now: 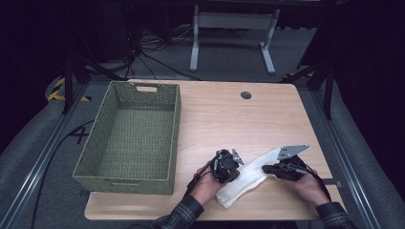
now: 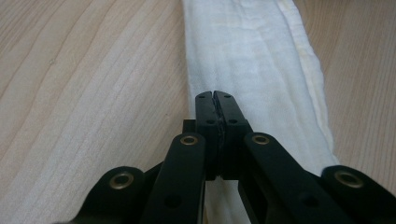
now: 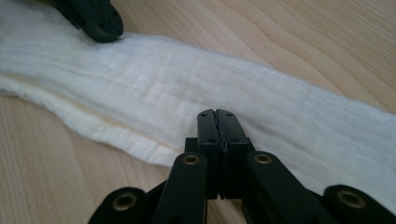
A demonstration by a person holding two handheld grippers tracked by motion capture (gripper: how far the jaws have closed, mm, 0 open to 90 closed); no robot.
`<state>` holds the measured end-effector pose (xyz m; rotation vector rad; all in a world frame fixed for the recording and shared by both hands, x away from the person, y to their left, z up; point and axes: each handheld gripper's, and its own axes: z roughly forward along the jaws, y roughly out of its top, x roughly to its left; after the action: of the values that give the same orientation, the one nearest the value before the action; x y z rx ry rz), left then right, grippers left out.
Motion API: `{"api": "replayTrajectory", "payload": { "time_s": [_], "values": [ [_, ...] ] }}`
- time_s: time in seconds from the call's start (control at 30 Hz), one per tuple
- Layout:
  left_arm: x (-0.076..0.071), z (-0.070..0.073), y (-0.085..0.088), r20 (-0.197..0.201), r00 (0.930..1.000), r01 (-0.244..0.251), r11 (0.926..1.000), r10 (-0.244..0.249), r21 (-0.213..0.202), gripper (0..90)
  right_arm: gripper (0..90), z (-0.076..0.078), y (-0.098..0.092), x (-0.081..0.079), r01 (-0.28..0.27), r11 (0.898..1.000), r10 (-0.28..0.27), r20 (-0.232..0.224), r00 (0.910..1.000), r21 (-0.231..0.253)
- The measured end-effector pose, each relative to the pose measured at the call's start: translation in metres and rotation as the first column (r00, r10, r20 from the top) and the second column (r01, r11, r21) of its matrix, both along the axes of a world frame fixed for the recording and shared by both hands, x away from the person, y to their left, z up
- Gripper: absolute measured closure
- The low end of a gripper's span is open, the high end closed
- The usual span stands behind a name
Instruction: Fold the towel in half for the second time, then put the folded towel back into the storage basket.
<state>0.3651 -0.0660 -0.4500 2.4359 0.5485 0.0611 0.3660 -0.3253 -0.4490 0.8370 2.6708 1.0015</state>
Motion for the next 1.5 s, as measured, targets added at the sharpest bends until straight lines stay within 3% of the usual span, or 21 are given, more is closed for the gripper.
{"api": "replayTrajectory", "payload": {
  "time_s": [0.47, 0.87, 1.13, 1.23, 1.33, 1.5],
  "values": [
    [-0.011, 0.001, 0.011, -0.003, 0.9997, 0.023, 0.9997, -0.023, 0.013, 88.7, 89.5, -0.002, 0.025, 0.032, -0.023, 1.0, 0.023, 0.011, 0.9997, 0.017],
    [-0.028, 0.001, 0.004, -0.003, 0.9973, 0.073, 0.9973, -0.073, 0.01, 87.1, 89.4, -0.004, 0.048, 0.047, -0.073, 0.997, 0.072, 0.026, 0.9971, 0.026],
    [-0.03, 0.0, -0.003, -0.016, 0.9944, 0.105, 0.9945, -0.105, -0.005, 85.2, 85.9, -0.004, 0.049, 0.046, -0.092, 0.995, 0.091, 0.027, 0.9955, 0.032],
    [-0.026, 0.003, 0.004, -0.005, 0.9954, 0.095, 0.9954, -0.095, -0.012, 82.4, 81.7, -0.002, 0.047, 0.044, -0.103, 0.994, 0.102, 0.033, 0.9943, 0.042],
    [-0.02, 0.008, 0.016, 0.007, 0.9981, 0.061, 0.9966, -0.061, -0.055, 77.1, 74.8, 0.003, 0.043, 0.039, -0.123, 0.991, 0.121, 0.046, 0.9916, 0.056],
    [-0.015, 0.011, 0.03, 0.022, 0.9991, 0.037, 0.9972, -0.035, -0.064, 65.1, 63.0, 0.01, 0.042, 0.024, -0.173, 0.981, 0.169, 0.05, 0.9843, 0.087]
  ]
}}
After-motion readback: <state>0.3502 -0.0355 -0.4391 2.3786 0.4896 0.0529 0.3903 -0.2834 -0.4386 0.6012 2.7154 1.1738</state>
